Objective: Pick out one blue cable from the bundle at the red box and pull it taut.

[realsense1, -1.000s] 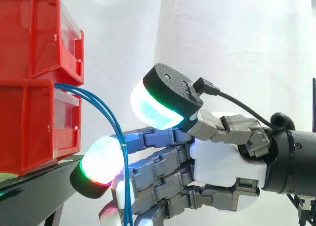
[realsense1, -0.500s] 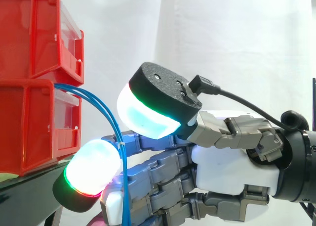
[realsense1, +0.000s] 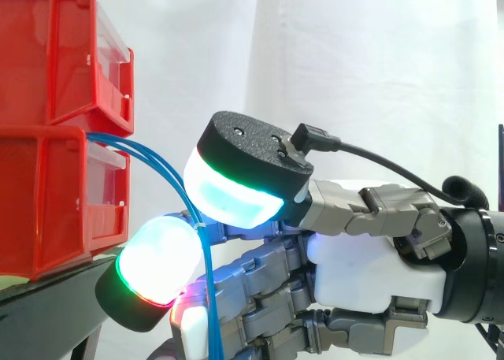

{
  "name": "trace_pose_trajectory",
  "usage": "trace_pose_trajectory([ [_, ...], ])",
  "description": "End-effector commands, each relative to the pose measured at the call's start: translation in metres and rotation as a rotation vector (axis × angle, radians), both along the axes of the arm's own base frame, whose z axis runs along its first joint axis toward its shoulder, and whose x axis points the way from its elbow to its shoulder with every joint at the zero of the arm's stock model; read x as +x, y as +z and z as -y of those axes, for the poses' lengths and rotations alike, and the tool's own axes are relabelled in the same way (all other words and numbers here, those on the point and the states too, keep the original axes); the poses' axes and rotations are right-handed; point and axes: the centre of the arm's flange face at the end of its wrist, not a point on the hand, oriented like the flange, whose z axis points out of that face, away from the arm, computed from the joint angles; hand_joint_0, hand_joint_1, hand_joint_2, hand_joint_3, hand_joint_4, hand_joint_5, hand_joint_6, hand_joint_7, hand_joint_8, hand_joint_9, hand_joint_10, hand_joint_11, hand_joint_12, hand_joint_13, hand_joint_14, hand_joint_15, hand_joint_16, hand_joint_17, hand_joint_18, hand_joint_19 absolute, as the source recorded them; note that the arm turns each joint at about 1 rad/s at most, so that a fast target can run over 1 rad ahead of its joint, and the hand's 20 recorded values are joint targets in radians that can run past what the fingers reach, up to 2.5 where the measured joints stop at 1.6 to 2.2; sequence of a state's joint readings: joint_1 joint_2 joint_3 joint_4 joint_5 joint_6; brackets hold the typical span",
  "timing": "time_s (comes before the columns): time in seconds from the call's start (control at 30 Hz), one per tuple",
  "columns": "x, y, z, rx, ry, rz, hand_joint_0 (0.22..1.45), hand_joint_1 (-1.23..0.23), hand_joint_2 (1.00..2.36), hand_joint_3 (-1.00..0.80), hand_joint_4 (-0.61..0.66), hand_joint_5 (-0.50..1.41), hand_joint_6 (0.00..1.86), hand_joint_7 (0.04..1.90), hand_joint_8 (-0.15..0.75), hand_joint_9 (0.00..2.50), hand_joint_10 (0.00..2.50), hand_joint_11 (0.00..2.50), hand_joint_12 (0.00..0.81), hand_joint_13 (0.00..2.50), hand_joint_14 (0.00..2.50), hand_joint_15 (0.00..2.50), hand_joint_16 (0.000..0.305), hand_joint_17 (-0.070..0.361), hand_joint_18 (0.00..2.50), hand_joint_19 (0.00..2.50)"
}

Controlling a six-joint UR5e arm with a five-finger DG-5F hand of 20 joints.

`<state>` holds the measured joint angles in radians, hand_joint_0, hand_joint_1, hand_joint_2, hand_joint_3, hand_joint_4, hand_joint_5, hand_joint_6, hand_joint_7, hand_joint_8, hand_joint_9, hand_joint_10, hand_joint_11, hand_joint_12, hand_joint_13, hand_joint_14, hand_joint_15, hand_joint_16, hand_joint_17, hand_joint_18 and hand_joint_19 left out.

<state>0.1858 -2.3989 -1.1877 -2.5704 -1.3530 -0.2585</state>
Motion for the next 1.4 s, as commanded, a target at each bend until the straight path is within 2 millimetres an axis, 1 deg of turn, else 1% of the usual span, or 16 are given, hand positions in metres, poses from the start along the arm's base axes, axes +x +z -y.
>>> trace_pose_trajectory([
  [0.0,0.0,0.0,0.004,0.005,0.011,0.0,0.59,-0.53,1.02,-0.27,0.07,-0.12,0.66,1.08,0.23,0.92,0.02,0.69,0.309,0.74,0.02,0.45,0.043,0.098,0.76,0.67],
  [0.07,0.0,0.001,0.008,0.006,0.011,0.002,0.58,-0.53,1.02,-0.25,0.07,-0.13,0.68,1.07,0.23,0.92,0.02,0.69,0.312,0.74,0.02,0.45,0.043,0.098,0.76,0.67],
  [0.13,0.0,0.001,0.01,0.008,0.012,0.002,0.58,-0.54,1.02,-0.23,0.09,-0.15,0.74,0.95,0.23,0.91,0.03,0.71,0.314,0.73,0.02,0.45,0.044,0.099,0.75,0.67],
  [0.27,0.0,0.001,0.011,0.011,0.021,0.002,0.57,-0.57,1.02,-0.23,0.08,-0.16,0.78,0.93,0.232,0.9,0.03,0.72,0.315,0.72,0.02,0.45,0.044,0.1,0.75,0.67],
  [0.33,0.001,0.003,0.014,0.017,0.035,0.007,0.56,-0.6,1.02,-0.21,0.1,-0.18,0.85,0.85,0.233,0.89,0.03,0.71,0.319,0.72,0.02,0.45,0.045,0.101,0.75,0.67],
  [0.53,0.005,0.012,0.018,0.022,0.054,0.024,0.57,-0.62,1.02,-0.16,0.07,-0.19,0.9,0.86,0.233,0.88,0.03,0.73,0.319,0.72,0.02,0.45,0.044,0.1,0.75,0.66],
  [0.67,0.005,0.013,0.022,0.022,0.058,0.017,0.58,-0.63,1.02,-0.15,0.05,-0.19,0.91,0.88,0.234,0.87,0.03,0.74,0.318,0.72,0.02,0.44,0.044,0.099,0.75,0.66],
  [0.8,0.005,0.013,0.024,0.028,0.061,0.014,0.6,-0.67,1.02,-0.18,0.02,-0.19,0.93,0.84,0.227,0.88,0.03,0.77,0.314,0.71,0.02,0.44,0.044,0.098,0.75,0.66],
  [0.87,0.004,0.013,0.025,0.026,0.065,0.009,0.61,-0.68,1.02,-0.2,0.01,-0.2,0.94,0.85,0.226,0.88,0.03,0.77,0.309,0.71,0.02,0.44,0.043,0.097,0.75,0.66],
  [1.0,0.004,0.012,0.028,0.024,0.071,0.005,0.63,-0.69,1.01,-0.33,0.03,-0.19,0.95,0.81,0.221,0.89,0.03,0.79,0.308,0.71,0.02,0.43,0.043,0.096,0.76,0.64],
  [1.1,0.003,0.013,0.03,0.025,0.068,0.007,0.59,-0.66,1.0,-0.49,0.08,-0.19,0.95,0.78,0.223,0.9,0.03,0.78,0.307,0.71,0.02,0.43,0.043,0.097,0.76,0.65],
  [1.13,0.003,0.013,0.03,0.025,0.068,0.007,0.57,-0.65,1.0,-0.5,0.09,-0.19,0.94,0.78,0.224,0.91,0.03,0.79,0.311,0.72,0.02,0.43,0.044,0.098,0.77,0.65],
  [1.27,0.003,0.012,0.033,0.021,0.065,0.003,0.51,-0.63,1.0,-0.5,0.11,-0.18,0.92,0.77,0.239,0.91,0.02,0.77,0.324,0.72,0.02,0.44,0.046,0.105,0.78,0.64],
  [1.37,0.003,0.011,0.033,0.012,0.06,-0.003,0.5,-0.6,1.0,-0.5,0.12,-0.18,0.91,0.75,0.243,0.91,0.02,0.77,0.328,0.72,0.02,0.44,0.047,0.106,0.78,0.64],
])
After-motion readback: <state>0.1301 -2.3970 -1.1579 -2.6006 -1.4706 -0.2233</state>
